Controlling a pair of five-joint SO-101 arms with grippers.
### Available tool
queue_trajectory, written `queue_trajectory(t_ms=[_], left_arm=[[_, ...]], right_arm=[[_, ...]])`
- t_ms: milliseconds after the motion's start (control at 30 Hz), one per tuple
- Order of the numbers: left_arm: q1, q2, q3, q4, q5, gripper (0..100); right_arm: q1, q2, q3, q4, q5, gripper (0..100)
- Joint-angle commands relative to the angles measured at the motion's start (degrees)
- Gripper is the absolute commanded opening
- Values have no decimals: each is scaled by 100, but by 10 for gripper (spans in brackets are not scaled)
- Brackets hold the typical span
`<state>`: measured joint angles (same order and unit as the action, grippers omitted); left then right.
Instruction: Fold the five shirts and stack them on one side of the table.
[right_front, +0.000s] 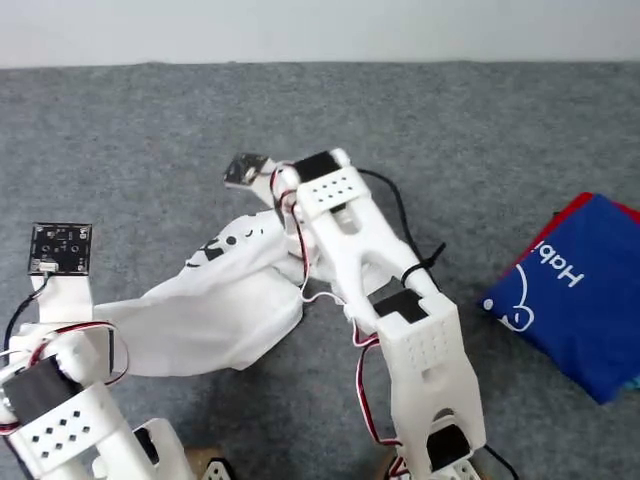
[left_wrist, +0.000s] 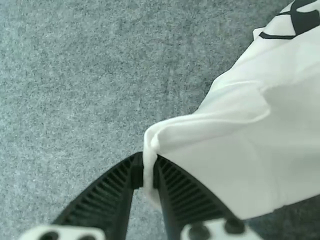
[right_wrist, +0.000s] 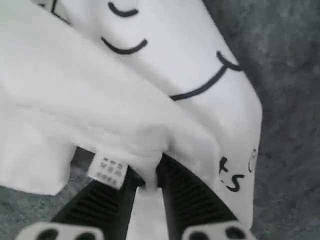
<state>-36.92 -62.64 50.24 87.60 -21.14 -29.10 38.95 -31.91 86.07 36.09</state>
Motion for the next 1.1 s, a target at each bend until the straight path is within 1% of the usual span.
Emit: queue_trajectory(t_ms=[0, 100, 200, 233, 300, 433, 567, 833, 1067], left_arm=[[-9, -70, -31, -132, 44, 13], [-9, -70, -75, -132, 44, 13], [0, -70, -84, -132, 44, 13], [0, -70, -84, -132, 44, 13], [0, -70, -75, -132, 44, 13], [0, -70, -75, -141, 44, 13], [0, -70, -57, -141, 44, 13], [0, -70, -57, -132, 44, 13], [0, -70, -57, -123, 44, 13]], right_arm=[[215, -84, -738, 488, 53, 9], [338, -136, -1248, 1042, 88, 9], [382, -110, -1688, 1648, 281, 11], [382, -101, -1732, 1710, 273, 13], [374, -101, -1600, 1684, 264, 26], [268, 127, -1451, 1631, 255, 92], [242, 400, -1459, 1499, 246, 86], [242, 268, -1459, 1552, 246, 84], [13, 857, -1459, 1402, 246, 86]])
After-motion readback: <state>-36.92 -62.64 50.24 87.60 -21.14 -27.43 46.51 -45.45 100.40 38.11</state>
